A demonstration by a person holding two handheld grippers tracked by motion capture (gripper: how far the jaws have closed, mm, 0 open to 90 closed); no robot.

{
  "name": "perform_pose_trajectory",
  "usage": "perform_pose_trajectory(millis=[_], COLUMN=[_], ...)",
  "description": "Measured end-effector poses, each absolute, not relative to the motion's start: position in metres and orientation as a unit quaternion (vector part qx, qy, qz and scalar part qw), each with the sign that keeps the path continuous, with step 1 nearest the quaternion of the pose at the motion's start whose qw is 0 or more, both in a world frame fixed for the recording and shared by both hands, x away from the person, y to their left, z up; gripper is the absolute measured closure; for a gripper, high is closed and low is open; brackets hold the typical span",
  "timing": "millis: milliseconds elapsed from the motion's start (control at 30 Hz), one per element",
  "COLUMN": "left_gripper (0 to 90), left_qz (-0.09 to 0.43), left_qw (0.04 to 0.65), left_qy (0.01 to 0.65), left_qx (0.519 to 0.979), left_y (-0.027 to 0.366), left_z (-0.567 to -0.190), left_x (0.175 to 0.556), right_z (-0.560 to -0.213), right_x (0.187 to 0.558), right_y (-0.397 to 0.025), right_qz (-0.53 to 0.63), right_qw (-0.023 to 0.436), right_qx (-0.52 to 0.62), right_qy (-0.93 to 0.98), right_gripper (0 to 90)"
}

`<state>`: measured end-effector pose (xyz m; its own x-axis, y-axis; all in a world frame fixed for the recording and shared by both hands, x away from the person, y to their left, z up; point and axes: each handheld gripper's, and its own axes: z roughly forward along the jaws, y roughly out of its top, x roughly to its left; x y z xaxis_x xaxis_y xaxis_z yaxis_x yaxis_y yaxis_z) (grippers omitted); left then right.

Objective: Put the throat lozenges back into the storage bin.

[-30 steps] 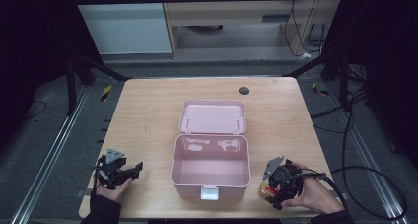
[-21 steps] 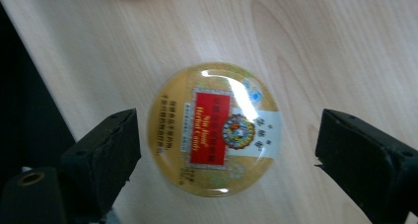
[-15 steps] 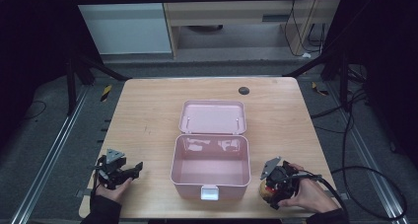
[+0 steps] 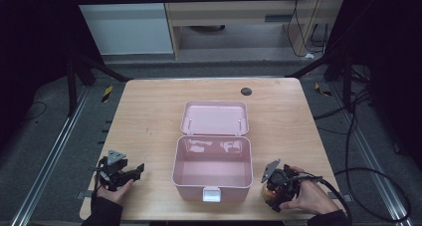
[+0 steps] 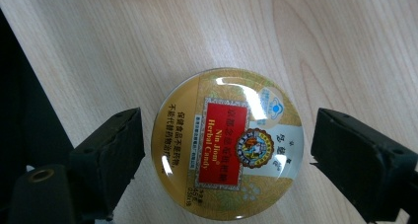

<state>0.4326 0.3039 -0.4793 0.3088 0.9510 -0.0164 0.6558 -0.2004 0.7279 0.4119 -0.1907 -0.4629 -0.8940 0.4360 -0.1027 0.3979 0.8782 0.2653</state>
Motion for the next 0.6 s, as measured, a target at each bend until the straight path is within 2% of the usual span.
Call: perform_pose_trajectory(millis=[400,600], left_gripper=[31.4,31.4], left_qz=[0.227,0.227], left_qw=[0.326,0.326], left_qy=[0.543,0.543], left_qx=[0.74,0.739], left_y=[0.3042,0.3042], left_z=[-0.4793,-0.4792], left_x=[0.4326,0.4325], right_z=[-0.4692,-0.4701], right_x=[0.4144,0.4152], right_y=[-0.188,-0.1876], right_qz=[0.094,0.091], right_qw=[0.07,0.067], right_qx=[0.217,0.217], right_qy=[0.969,0.97], right_gripper=[19.9,20.2])
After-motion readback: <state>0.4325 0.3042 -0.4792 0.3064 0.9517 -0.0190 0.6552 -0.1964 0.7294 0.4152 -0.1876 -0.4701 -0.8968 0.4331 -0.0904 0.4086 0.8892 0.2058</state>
